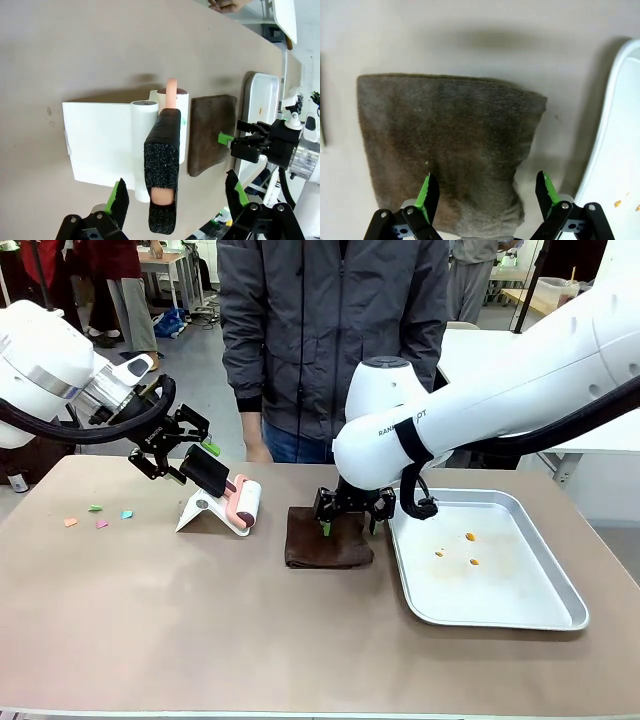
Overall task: Clean the surface of the table.
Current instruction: Hold the Lint Roller with your left hand and the towel with your right hand.
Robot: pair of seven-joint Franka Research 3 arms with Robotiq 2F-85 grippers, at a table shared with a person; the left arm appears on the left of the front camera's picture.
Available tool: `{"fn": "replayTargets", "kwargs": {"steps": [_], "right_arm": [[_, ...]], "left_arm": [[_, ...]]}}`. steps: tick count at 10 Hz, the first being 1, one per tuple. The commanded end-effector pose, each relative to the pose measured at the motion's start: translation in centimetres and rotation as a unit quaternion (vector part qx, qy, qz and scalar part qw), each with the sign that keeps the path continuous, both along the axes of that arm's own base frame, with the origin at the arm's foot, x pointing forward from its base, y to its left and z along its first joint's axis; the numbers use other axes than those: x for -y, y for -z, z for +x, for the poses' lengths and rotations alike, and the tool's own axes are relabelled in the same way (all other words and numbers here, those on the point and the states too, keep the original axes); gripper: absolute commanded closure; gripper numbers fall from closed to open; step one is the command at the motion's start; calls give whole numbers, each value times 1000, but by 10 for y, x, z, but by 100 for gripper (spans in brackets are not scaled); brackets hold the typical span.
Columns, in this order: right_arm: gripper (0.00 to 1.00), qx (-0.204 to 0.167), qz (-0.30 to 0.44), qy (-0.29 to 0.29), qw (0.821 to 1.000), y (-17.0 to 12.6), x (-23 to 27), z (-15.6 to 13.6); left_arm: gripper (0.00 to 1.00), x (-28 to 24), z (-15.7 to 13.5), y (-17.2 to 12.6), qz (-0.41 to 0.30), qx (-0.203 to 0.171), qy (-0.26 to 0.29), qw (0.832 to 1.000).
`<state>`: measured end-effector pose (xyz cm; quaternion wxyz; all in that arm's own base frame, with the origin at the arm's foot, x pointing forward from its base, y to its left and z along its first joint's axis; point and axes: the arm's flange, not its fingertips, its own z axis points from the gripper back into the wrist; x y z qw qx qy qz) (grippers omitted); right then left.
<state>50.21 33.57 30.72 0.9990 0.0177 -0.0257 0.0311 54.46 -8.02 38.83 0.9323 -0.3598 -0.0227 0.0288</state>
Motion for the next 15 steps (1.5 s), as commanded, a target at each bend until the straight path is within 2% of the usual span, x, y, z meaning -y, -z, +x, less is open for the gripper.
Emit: {"fn": "replayTargets", "kwargs": {"steps": [1, 8, 9, 10, 11, 12, 13, 14, 15], "right_arm": [[0, 11, -34, 29, 999, 5, -16, 4], [0, 15, -41, 41, 998, 11, -21, 5], [26, 11, -30, 41, 999, 10, -20, 5], [60, 5, -20, 45, 999, 9, -20, 5], [86, 4, -15, 47, 999, 8, -20, 5], [100, 4, -12, 47, 999, 8, -20, 6], [100, 2, -10, 48, 999, 8, -20, 6], [100, 1, -10, 47, 999, 8, -20, 6], [97, 1, -8, 46, 999, 8, -20, 6]], "left_arm": [[0, 0, 0, -1, -13, 7, 4, 1000], [0, -1, -1, -2, -9, 15, 4, 1000], [44, -1, -2, -2, -2, 18, 8, 1000], [56, -2, -2, -2, -1, 18, 8, 1000], [100, -2, -2, -3, -2, 21, 6, 1000], [100, -2, -2, -4, -5, 25, 1, 1000], [100, -1, -3, -5, -5, 30, -5, 1000], [83, -1, -3, -6, -5, 31, -4, 999], [92, -2, -3, -6, -5, 33, -5, 999]]}}
